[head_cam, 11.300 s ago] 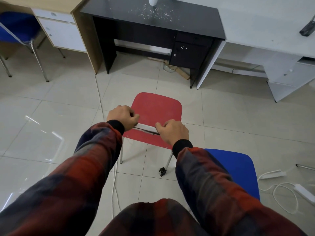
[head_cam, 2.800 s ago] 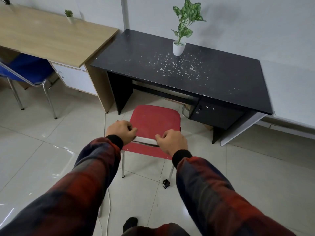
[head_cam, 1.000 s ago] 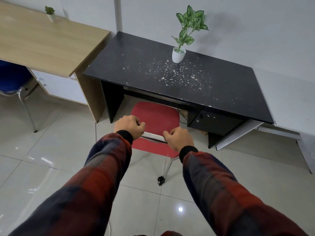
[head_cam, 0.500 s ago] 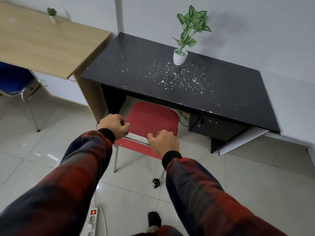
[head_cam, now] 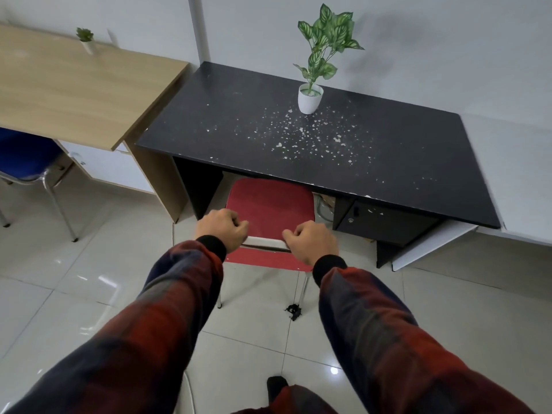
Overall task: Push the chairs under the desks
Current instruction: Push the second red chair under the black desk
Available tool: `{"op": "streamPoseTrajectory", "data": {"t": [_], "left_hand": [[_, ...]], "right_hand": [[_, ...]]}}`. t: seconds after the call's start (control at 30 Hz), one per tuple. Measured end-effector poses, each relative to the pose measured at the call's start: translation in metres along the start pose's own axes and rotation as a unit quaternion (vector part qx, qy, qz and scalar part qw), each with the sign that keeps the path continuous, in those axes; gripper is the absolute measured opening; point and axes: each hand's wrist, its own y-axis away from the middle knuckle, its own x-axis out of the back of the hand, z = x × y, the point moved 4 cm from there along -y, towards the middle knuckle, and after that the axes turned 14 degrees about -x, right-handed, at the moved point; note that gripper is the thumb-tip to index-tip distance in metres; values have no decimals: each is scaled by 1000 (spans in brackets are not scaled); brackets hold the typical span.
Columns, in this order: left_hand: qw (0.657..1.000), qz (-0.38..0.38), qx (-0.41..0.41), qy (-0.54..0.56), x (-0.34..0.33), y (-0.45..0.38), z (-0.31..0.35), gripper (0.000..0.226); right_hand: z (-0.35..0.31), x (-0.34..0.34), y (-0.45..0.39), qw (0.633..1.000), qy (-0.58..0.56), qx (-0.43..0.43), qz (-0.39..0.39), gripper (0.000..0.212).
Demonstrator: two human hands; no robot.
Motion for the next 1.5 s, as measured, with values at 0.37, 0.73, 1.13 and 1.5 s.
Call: {"op": "streamPoseTrajectory", "data": {"t": [0.37,0.73,1.13,1.5], "left_hand": [[1000,5,11,26,12,-37,-21,34],[1000,4,0,18,-8,-66,19,35],[1000,15,-13,-8,12,-106,-38,32],[999,8,-49,16,19,-137,-33,36]], "right_hand": [[-30,-1,-29,1000,-9,23,-14,49],[-6,25,-76,1000,11,-6,0,42],[-59,-2,-84,1000,-8,6,2,45],[-70,16,-107,998,-24,-48,18,43]]}}
